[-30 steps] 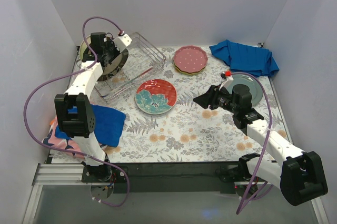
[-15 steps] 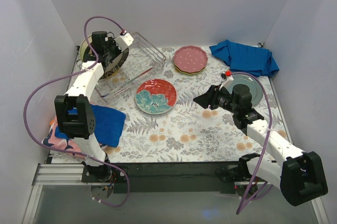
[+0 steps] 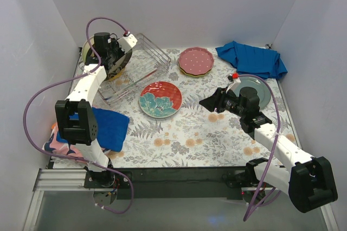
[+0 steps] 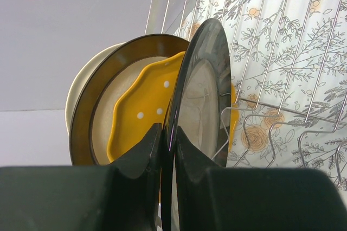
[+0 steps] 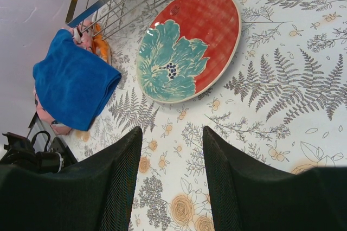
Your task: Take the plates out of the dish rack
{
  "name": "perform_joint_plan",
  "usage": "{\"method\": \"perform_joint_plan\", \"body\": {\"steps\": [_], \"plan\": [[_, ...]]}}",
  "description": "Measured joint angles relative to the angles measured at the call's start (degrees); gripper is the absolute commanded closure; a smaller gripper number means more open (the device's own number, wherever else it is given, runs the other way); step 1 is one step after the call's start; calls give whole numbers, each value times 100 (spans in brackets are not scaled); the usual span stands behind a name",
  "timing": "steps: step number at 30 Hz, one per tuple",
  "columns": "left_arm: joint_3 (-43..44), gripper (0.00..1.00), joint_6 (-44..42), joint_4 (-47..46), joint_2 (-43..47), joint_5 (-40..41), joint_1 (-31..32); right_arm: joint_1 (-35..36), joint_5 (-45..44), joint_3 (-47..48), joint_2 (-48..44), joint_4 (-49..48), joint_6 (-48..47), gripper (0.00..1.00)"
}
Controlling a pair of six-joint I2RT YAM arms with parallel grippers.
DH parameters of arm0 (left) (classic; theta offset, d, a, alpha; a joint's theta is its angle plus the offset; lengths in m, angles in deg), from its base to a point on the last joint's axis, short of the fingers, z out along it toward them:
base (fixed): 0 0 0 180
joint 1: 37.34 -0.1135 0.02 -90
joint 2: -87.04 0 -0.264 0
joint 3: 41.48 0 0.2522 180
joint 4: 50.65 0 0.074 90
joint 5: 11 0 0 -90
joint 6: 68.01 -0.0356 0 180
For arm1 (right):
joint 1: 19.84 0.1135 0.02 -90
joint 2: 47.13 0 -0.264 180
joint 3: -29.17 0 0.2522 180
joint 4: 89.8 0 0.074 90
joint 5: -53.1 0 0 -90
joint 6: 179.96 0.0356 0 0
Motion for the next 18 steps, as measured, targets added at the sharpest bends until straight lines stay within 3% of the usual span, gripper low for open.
{"method": "perform_joint_plan", "body": {"steps": [18], "plan": [[-402,100,70,-601,586,61,107,0,-22,0,0,0,2,45]]}}
